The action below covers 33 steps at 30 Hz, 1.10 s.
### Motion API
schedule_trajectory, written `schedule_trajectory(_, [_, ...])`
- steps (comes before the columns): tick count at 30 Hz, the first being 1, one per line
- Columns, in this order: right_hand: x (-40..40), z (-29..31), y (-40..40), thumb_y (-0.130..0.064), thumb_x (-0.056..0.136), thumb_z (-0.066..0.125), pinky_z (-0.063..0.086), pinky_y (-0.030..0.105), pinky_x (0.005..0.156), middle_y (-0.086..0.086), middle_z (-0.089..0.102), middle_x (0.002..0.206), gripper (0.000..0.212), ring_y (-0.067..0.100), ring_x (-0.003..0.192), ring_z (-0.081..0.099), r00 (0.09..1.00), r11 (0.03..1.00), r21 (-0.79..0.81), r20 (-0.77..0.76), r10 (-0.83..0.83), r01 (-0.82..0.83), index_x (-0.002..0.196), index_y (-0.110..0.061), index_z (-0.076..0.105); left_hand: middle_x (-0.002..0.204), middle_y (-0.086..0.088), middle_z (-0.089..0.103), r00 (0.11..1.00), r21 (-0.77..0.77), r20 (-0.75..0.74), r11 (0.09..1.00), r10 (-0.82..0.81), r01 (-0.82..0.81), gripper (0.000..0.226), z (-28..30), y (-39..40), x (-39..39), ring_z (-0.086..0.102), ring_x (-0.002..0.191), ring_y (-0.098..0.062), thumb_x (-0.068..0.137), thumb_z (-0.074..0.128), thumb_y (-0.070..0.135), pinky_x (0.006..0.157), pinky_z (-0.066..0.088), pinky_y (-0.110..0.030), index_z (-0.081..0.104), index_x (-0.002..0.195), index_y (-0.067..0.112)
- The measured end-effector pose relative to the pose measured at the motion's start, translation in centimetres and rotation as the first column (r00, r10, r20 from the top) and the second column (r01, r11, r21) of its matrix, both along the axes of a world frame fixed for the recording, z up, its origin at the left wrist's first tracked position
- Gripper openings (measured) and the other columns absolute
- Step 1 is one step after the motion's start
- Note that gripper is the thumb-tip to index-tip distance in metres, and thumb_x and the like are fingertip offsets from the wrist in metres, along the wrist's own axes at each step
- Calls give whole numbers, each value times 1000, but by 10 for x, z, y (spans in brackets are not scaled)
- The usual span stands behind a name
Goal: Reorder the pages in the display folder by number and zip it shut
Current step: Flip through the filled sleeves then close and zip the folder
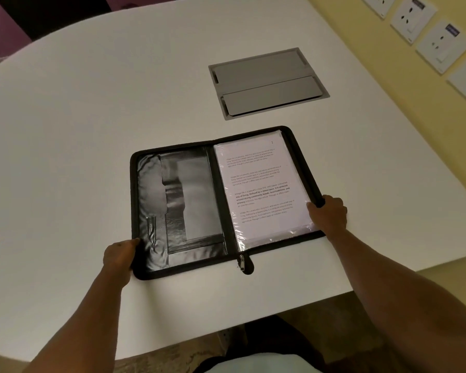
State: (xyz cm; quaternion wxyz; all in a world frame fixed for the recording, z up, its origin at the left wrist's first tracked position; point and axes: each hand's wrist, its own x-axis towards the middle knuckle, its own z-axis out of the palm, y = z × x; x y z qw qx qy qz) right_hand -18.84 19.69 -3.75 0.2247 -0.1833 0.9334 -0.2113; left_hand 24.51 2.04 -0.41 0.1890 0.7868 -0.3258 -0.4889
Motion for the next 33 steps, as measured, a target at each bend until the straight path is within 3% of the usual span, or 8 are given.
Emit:
schedule_trajectory(5, [6, 6, -6, -46, 87, 60, 52, 37, 78, 13, 63, 103, 38, 32, 95, 61, 996, 999, -41, 87, 25, -21, 106, -13, 65, 105, -15, 65, 1000, -180, -3, 984, 3, -4, 22, 37, -11, 2, 62, 99, -35, 87, 67, 22, 87, 52, -43, 64, 102, 7])
schedule_trajectory(9, [12, 9, -8, -57, 87, 51, 52, 42, 82, 13, 62, 101, 50, 32, 94, 61, 992, 998, -52, 124, 25, -19, 100, -11, 64, 113, -13, 65, 971, -267, -200, 961, -131, 75, 9, 76, -15, -4, 60, 110, -36, 92, 61, 21, 95, 51, -48, 64, 100, 17])
schedule_trajectory(13, [21, 23, -12, -62, 96, 32, 46, 37, 75, 13, 61, 88, 61, 33, 87, 59, 984, 997, -63, 171, -43, 55, 71, -10, 52, 116, -6, 69, 876, -321, -440, 946, -199, 53, 36, 105, -2, -30, 65, 109, -27, 95, 54, 42, 91, 53, -44, 65, 119, 18])
schedule_trajectory(19, [48, 64, -14, -54, 101, 27, 38, 29, 86, 13, 64, 120, 58, 27, 106, 58, 979, 970, -245, 198, 51, -1, 112, -11, 65, 119, -10, 68, 624, -116, -775, 993, -102, 19, 56, 98, 17, -65, 67, 107, -30, 94, 41, 58, 92, 52, -51, 67, 122, 18])
schedule_trajectory(22, [91, 96, -23, -52, 96, 45, 36, 21, 96, -3, 56, 137, 47, 10, 121, 51, 905, 878, -470, 331, 267, -87, 132, -25, 57, 84, -9, 66, 658, -45, -753, 995, 22, -85, 40, 80, 26, -81, 70, 62, -16, 104, 36, 33, 58, 60, -30, 66, 87, 12])
schedule_trajectory(24, [124, 115, -35, -60, 92, 44, 35, 24, 100, -6, 50, 143, 57, 7, 127, 45, 805, 824, -515, 372, 463, -236, 140, -30, 48, 73, -3, 67, 705, -77, -709, 996, -25, -42, 31, 75, 32, -89, 68, 55, -16, 105, 33, 27, 49, 57, -25, 55, 88, 13])
schedule_trajectory(28, [172, 145, -53, -62, 93, 38, 30, 29, 107, -6, 40, 152, 61, 8, 135, 38, 645, 701, -583, 358, 675, -410, 148, -34, 34, 101, -1, 73, 589, -409, -620, 854, -518, 321, 31, 79, 41, -116, 67, 97, -23, 96, 48, 33, 75, 58, -29, 59, 114, 10])
schedule_trajectory(33, [182, 167, -57, -66, 84, 42, 35, 40, 112, -3, 37, 154, 75, 15, 139, 38, 664, 673, -680, 364, 654, -290, 150, -35, 27, 147, 13, 46, 539, -457, -490, 728, -685, 511, 46, 67, 44, -143, 40, 138, -8, 101, 27, 58, 114, 33, -44, 43, 141, 44])
